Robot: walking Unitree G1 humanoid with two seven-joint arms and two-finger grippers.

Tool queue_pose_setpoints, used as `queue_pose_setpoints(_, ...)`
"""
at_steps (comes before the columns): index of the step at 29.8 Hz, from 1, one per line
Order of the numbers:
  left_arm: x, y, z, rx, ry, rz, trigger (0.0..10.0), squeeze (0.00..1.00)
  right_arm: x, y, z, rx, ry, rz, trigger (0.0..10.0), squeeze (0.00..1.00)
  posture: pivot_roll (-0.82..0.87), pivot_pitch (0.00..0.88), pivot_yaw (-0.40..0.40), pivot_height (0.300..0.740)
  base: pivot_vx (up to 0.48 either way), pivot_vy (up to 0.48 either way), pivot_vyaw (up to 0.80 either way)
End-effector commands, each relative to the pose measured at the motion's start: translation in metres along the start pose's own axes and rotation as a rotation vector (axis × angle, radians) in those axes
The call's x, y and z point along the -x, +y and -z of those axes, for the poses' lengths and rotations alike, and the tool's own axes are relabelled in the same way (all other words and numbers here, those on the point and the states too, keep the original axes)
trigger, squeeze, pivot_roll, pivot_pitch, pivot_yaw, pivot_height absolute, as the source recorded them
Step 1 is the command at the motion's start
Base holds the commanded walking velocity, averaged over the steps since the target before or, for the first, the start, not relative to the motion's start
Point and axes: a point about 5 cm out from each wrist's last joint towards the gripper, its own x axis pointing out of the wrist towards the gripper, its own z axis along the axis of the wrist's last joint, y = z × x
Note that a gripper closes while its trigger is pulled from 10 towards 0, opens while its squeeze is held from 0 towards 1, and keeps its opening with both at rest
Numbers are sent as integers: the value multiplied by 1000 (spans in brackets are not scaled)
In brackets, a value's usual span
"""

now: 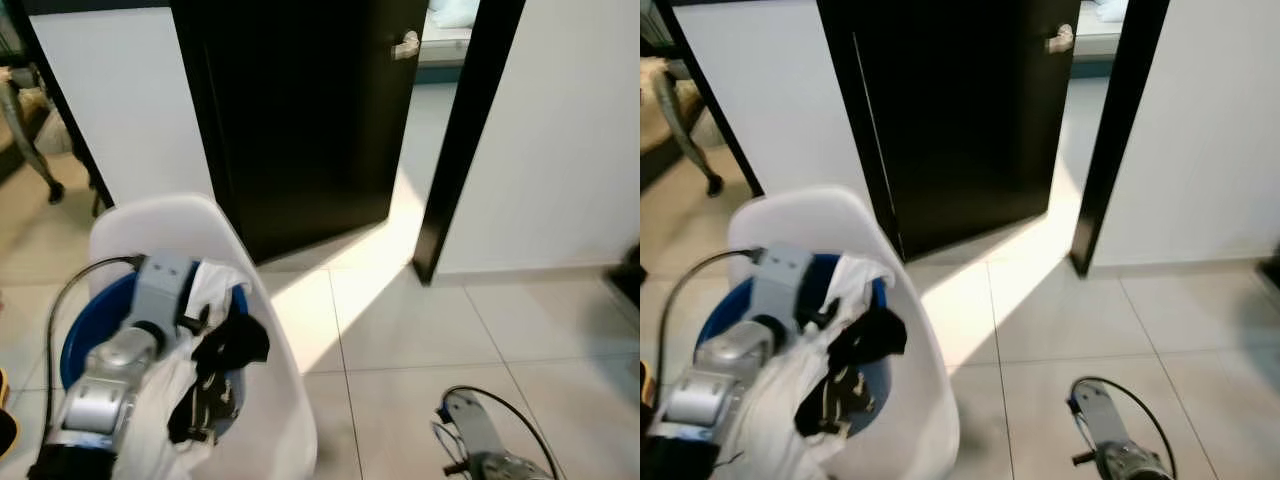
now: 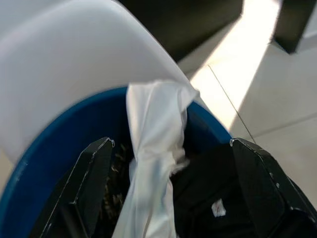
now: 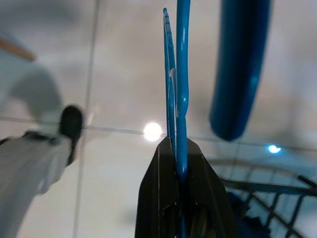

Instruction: Hang hanger

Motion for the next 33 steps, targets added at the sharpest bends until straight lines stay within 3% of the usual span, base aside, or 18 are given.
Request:
queue_pose_setpoints(1,3,10,17,-46,76,-58,10000,0,-1,10,4,9,11,-26,10000,0,-3,0,12,740,0,0,0)
queue_pose_setpoints(12,-1,33,43,-2,172,-172,10000,0,-1,10,3,22,11,-27,10000,0,-7,0,8,740,0,0,0)
queue_pose_setpoints(22,-11,27,58,53,266,-122,10000,0,-1,9,5,28,16,-24,10000,0,-13,0,7,740,0,0,0)
queue_pose_setpoints(31,-18,12,82,68,371,-50,10000,0,-1,8,6,25,20,-20,10000,0,-27,0,10,740,0,0,0)
queue_pose_setpoints(32,-17,10,85,73,388,-34,6627,0,-1,8,6,25,22,-19,10000,0,-27,0,9,740,0,0,0)
queue_pose_setpoints(33,-17,9,89,78,405,-18,0,0,-1,8,7,26,23,-18,10000,0,-27,0,8,740,0,0,0)
